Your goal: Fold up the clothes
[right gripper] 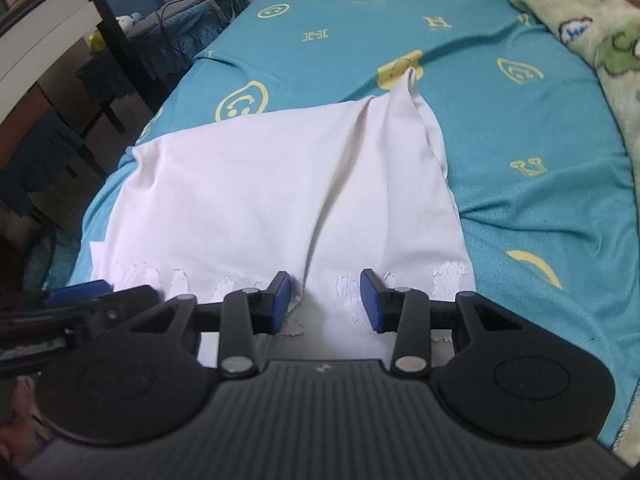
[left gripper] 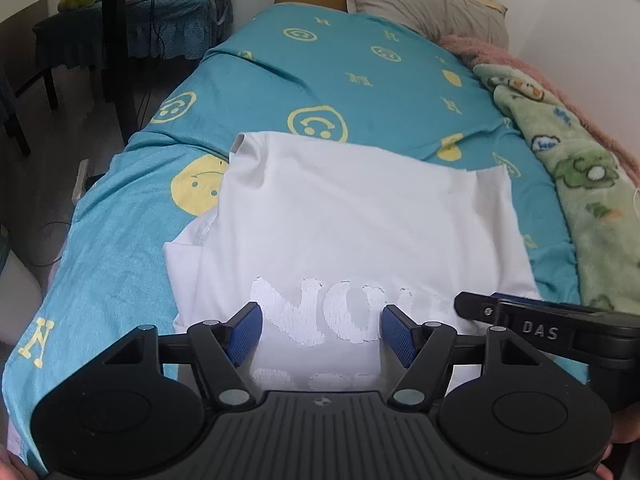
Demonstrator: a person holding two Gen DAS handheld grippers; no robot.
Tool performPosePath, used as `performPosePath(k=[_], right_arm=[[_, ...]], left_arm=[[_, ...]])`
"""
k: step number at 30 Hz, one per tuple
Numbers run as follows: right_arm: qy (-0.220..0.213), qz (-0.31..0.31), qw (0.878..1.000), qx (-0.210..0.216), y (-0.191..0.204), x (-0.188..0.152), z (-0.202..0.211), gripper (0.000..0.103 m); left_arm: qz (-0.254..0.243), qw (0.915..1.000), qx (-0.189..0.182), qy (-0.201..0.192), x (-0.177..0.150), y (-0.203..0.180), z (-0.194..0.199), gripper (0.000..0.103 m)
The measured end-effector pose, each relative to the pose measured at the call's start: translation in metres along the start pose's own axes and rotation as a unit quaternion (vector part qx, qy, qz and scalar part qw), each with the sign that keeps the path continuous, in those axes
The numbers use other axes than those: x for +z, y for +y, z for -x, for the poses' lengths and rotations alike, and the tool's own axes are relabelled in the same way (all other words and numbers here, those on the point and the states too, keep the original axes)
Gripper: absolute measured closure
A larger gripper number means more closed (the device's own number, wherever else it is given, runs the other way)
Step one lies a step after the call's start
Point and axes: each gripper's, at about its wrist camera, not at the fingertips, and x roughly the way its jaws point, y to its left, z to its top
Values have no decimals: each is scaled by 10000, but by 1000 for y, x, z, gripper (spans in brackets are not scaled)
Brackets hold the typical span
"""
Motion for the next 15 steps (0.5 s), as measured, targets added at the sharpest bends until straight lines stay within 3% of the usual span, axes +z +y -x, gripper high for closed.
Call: performPosePath(k=[6,9,13,15], right_arm=[[-58,-92,9999,-17,0,-4,6,62],[-62,-192,9998,18,-2,-2,8,62],[-62,-197,9998,14,-3,0,9,62],[-67,-169,9998,0,-1,1,9,62]], left_arm=[[755,9885,-1309,13,5,18,31,31],[1149,9765,-1742,536,-10,26,20,30],[1892,9530,-1976,1299,-29,42,-15,30],[2158,9484,-1845,1408,-32,49,-29,30]])
